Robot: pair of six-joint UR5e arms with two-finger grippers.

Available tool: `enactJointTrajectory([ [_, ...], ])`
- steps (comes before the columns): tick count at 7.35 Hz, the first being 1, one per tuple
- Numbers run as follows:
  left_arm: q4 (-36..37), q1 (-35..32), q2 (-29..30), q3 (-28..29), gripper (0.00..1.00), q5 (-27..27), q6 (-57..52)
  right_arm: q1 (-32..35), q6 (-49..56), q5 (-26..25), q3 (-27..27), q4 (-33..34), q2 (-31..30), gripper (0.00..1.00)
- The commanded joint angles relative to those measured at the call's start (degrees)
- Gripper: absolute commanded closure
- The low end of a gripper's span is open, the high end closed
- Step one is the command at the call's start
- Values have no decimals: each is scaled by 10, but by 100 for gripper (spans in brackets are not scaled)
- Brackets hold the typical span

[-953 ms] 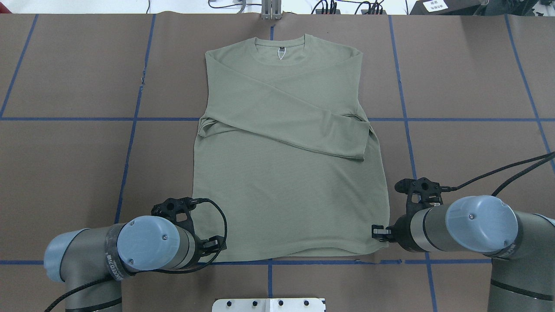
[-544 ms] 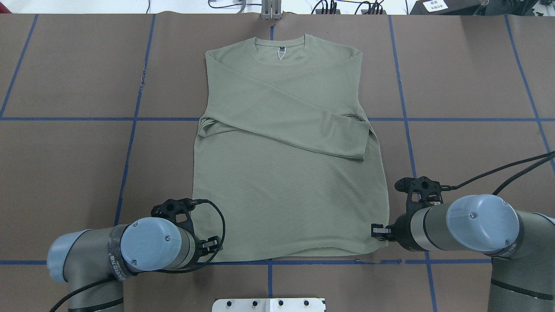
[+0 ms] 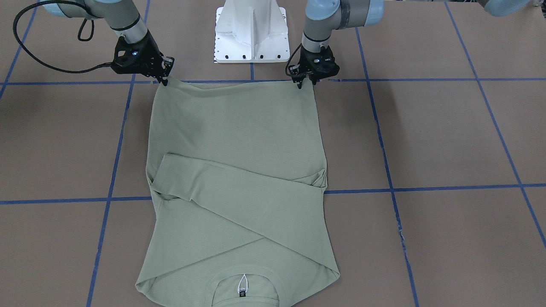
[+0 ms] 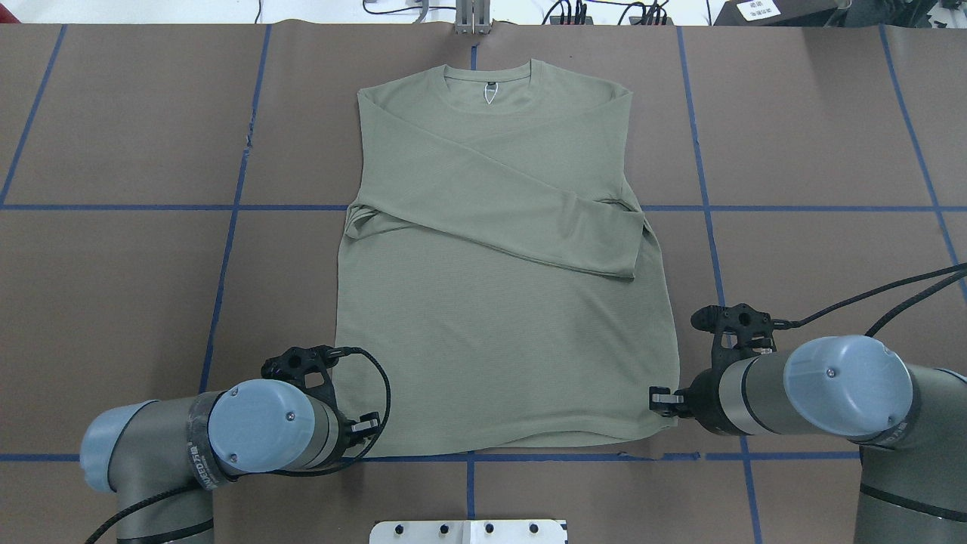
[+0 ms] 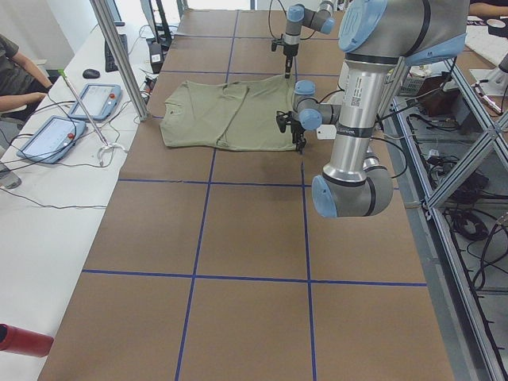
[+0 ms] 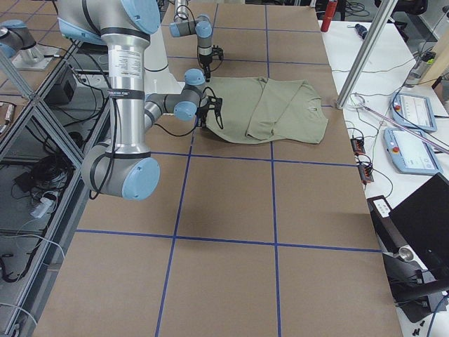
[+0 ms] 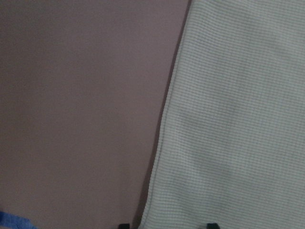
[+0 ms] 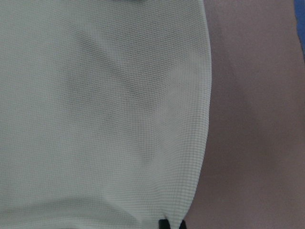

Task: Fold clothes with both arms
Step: 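Lower the left gripper to the other hem corner while the right gripper grasps, then lift both hem corners and carry them toward the collar with both grippers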

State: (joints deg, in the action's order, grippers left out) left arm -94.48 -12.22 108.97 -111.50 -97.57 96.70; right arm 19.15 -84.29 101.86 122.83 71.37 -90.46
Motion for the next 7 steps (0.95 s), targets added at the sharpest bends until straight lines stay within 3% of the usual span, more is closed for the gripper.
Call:
enactJointTrajectory([
  [1, 1, 0, -1, 0, 43, 0, 0, 2, 0, 0, 0, 0, -1, 100],
  [3, 1, 0, -1, -1, 45, -1, 0, 4, 0, 0, 0, 0, -1, 100],
  [4, 2, -1, -1, 0, 53, 0, 0, 4, 0, 0, 0, 0, -1, 100],
  [6, 2, -1, -1, -6, 88, -1, 0, 11, 0, 9, 0, 0, -1, 100],
  [7, 2, -1, -1, -11, 100, -2, 0, 28, 0, 31, 1, 0, -1, 100],
])
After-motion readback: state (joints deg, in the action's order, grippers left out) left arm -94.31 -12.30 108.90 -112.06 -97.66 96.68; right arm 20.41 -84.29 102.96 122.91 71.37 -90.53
